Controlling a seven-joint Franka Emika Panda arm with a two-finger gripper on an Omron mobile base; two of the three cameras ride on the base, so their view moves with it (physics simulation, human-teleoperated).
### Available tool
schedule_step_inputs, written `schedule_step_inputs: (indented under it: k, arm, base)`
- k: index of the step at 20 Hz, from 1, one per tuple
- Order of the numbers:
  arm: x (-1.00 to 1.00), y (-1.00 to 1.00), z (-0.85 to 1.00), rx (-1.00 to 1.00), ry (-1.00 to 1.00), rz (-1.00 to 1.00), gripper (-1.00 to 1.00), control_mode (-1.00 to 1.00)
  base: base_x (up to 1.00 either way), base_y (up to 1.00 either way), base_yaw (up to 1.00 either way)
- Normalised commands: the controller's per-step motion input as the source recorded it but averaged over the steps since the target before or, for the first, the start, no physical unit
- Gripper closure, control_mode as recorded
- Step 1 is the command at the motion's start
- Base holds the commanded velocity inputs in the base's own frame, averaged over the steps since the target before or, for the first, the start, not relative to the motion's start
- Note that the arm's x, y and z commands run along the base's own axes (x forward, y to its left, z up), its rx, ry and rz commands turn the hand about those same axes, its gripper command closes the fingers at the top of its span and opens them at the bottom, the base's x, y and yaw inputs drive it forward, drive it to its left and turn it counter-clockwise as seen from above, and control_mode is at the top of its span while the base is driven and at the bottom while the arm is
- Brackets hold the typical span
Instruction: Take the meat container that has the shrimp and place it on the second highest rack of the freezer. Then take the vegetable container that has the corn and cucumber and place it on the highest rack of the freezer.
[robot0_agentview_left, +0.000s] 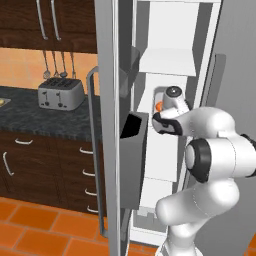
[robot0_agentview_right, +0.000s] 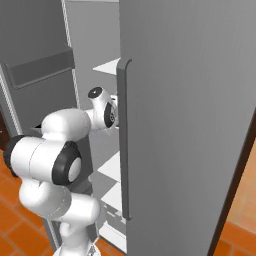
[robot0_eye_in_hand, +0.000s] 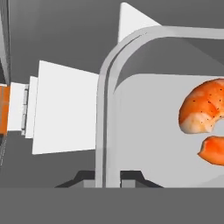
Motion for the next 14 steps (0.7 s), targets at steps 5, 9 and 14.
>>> schedule_step_inputs:
  k: [5, 9, 14]
  arm:
    - [0.47, 0.0, -0.19, 0.0, 0.0, 0.0, 1.0, -1.0]
    - [0.25, 0.0, -0.35, 0.0, 0.0, 0.0, 1.0, -1.0]
    - [0.17, 0.0, -0.35, 0.0, 0.0, 0.0, 1.0, -1.0]
  base:
    - [0.0, 0.0, 0.0]
    - [0.0, 0.0, 0.0]
    - [0.0, 0.0, 0.0]
